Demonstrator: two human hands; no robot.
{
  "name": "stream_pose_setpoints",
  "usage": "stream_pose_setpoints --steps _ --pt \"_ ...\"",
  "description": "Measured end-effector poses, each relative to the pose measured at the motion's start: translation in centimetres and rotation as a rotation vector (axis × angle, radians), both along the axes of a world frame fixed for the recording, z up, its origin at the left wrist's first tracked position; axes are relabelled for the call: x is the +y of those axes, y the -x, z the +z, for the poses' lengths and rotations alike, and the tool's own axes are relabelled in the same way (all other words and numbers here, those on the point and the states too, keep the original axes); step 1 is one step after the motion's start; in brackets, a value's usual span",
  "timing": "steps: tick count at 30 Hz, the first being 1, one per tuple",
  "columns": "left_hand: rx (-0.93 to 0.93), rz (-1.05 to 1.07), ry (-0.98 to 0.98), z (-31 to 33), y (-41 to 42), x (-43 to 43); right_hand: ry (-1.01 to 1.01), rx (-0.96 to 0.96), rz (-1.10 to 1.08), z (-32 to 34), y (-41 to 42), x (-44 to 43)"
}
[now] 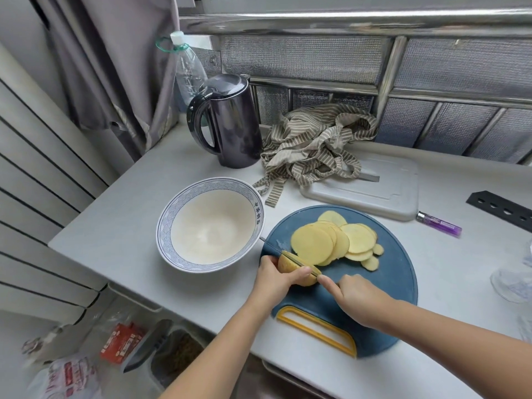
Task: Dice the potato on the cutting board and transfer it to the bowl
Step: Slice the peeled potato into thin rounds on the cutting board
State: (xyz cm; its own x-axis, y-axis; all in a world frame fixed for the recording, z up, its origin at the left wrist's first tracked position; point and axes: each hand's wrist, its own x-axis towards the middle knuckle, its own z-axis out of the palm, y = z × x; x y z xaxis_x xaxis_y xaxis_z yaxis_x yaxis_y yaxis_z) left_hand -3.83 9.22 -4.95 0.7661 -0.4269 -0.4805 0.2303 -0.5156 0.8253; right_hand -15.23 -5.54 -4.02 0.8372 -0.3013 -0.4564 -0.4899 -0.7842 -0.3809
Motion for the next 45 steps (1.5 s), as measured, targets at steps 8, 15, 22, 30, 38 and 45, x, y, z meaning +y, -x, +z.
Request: stream_pose_setpoints --steps 8,15,22,30,38,45 --pt "-0.027 -0.061 -0.031 0.5 -0.2 0.1 -0.001 0.006 -0.007 -0.2 0.0 0.3" --pt "0.024 -0.070 -0.010 1.4 -0.4 -0.2 -0.081 0.021 -0.024 0.7 0.3 0.1" --pt "0.048 -0.076 0.004 1.0 -0.7 -0.2 -0.127 0.129 -0.077 0.2 4.4 -1.8" --pt "0.077 -0.059 0.011 -0.3 -1.1 0.0 -0.124 0.135 -0.072 0.2 4.1 -1.6" --pt "0.058 -0.033 -0.002 -0.4 -0.3 0.4 -0.094 0.061 -0.023 0.6 0.4 -0.3" --pt "0.042 0.032 -0.008 0.4 0.4 0.4 -0.694 0.284 -0.298 2.1 -0.4 -3.5"
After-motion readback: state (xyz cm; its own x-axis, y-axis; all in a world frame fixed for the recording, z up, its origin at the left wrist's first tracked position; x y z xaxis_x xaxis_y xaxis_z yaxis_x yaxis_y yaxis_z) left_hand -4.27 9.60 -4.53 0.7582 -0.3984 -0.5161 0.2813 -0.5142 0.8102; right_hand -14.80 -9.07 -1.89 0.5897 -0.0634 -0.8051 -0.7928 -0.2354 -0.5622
